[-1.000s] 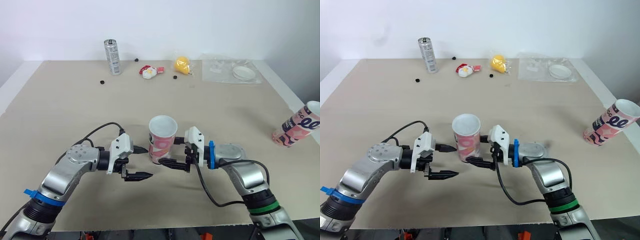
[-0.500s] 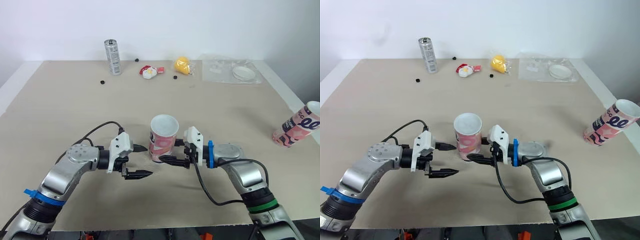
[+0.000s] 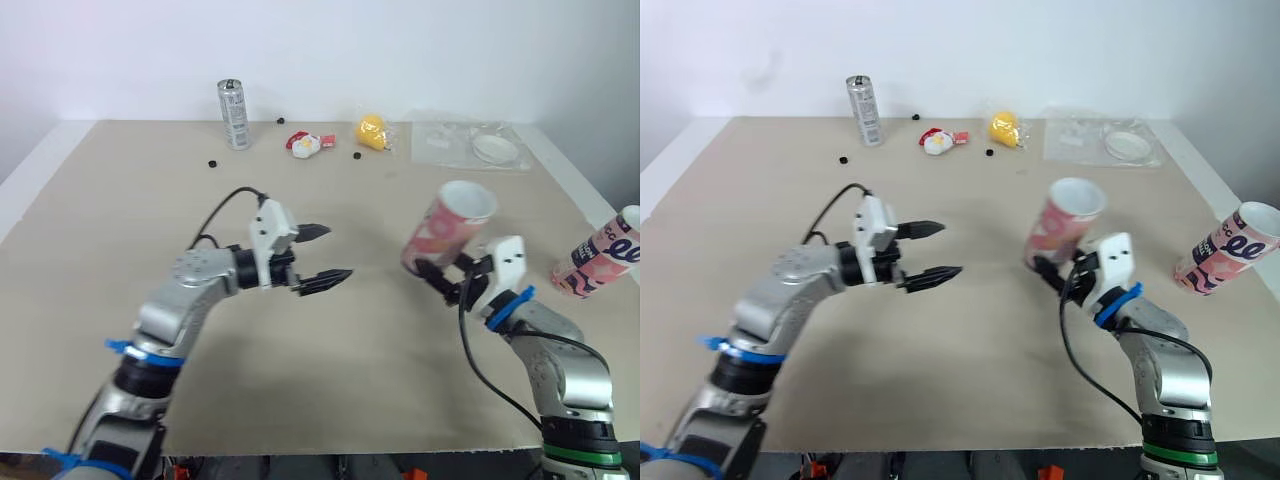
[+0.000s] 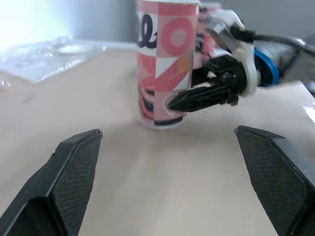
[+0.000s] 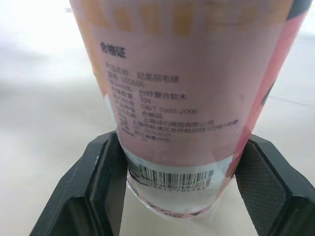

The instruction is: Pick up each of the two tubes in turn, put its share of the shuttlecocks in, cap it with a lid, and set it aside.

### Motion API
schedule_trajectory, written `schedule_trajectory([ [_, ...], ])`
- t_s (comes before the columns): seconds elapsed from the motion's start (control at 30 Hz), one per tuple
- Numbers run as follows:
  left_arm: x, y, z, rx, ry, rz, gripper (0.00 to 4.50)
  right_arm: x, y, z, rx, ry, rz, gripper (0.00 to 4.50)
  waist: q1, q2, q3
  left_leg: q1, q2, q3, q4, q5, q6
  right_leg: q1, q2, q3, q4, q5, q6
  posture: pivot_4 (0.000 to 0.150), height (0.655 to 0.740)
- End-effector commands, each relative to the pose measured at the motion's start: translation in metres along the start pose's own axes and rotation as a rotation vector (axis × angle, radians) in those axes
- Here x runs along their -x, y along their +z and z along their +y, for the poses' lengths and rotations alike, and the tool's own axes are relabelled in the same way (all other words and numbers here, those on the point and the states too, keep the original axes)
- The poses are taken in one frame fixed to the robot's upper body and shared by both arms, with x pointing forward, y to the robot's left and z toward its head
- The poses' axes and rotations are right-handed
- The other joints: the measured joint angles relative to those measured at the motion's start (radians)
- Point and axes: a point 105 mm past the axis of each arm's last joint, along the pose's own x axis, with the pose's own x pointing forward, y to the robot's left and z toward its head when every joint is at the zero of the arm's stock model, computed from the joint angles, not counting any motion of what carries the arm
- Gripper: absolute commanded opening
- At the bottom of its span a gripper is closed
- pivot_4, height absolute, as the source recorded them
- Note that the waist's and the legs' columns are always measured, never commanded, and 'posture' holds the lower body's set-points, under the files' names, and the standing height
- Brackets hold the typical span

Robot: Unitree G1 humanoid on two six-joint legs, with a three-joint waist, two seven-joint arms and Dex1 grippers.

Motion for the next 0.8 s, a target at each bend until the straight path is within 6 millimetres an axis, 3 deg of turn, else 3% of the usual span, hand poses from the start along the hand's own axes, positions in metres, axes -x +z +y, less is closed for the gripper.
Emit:
schedule_trajectory([
  [0.03, -0.022, -0.003, -0.003, -0.048, -0.023, -0.019, 4.50, 0.010, 0.007, -0.045, -0.034, -0.273, -0.051, 3.28, -0.002, 0.000, 0.000, 0.000, 0.000, 0.001, 0.000, 0.000, 0.000, 0.000, 0.000, 0.001, 0.000, 0.000, 0.000, 0.150, 0.7400],
  [0.1, -0.032, -0.008, -0.002, -0.042, -0.033, -0.025, 4.50, 0.015, 0.002, -0.064, -0.062, -0.391, -0.047, 3.28, -0.006, 0.001, -0.001, 0.001, 0.000, 0.002, -0.001, 0.000, 0.000, 0.000, 0.000, 0.002, 0.000, 0.001, -0.001, 0.150, 0.7400],
  [0.2, -0.037, -0.012, 0.000, -0.052, -0.035, -0.020, 4.50, 0.018, -0.005, -0.073, -0.088, -0.455, -0.028, 3.28, -0.009, 0.003, -0.002, 0.001, 0.000, 0.002, -0.001, 0.000, 0.000, -0.001, 0.001, 0.003, 0.000, 0.001, -0.002, 0.150, 0.7400],
  [0.43, -0.031, -0.018, -0.004, -0.056, -0.051, -0.008, 4.50, 0.019, -0.021, -0.072, -0.107, -0.464, 0.018, 3.28, -0.014, 0.004, -0.002, 0.001, 0.000, 0.003, -0.001, 0.000, 0.000, 0.000, 0.001, 0.005, 0.000, 0.002, 0.000, 0.150, 0.7400],
  [0.53, -0.027, -0.019, -0.003, -0.055, -0.042, -0.003, 4.50, 0.022, -0.023, -0.069, -0.122, -0.455, 0.015, 4.25, -0.016, 0.004, -0.002, 0.002, 0.000, 0.003, -0.001, 0.000, 0.000, 0.000, 0.001, 0.005, 0.000, 0.002, 0.000, 0.150, 0.7400],
  [0.57, -0.026, -0.019, -0.002, -0.055, -0.039, -0.004, 4.50, 0.022, -0.023, -0.067, -0.126, -0.450, 0.014, 4.38, -0.016, 0.004, -0.002, 0.001, 0.000, 0.003, -0.001, 0.000, 0.000, 0.000, 0.001, 0.004, 0.000, 0.002, 0.000, 0.150, 0.7400],
  [0.67, -0.020, -0.019, 0.006, -0.057, 0.018, -0.003, 4.50, 0.030, -0.021, -0.063, -0.123, -0.439, -0.001, 4.38, -0.016, 0.005, -0.003, 0.001, 0.000, 0.003, -0.001, 0.000, 0.001, 0.000, 0.001, 0.005, 0.000, 0.002, 0.000, 0.150, 0.7400],
  [0.8, 0.002, -0.026, 0.019, -0.042, 0.136, 0.011, 4.50, 0.046, -0.012, -0.050, -0.127, -0.355, -0.046, 4.38, -0.016, 0.006, -0.003, 0.001, 0.000, 0.003, -0.001, 0.000, 0.001, 0.000, 0.000, 0.005, 0.000, 0.001, 0.001, 0.150, 0.7400],
])
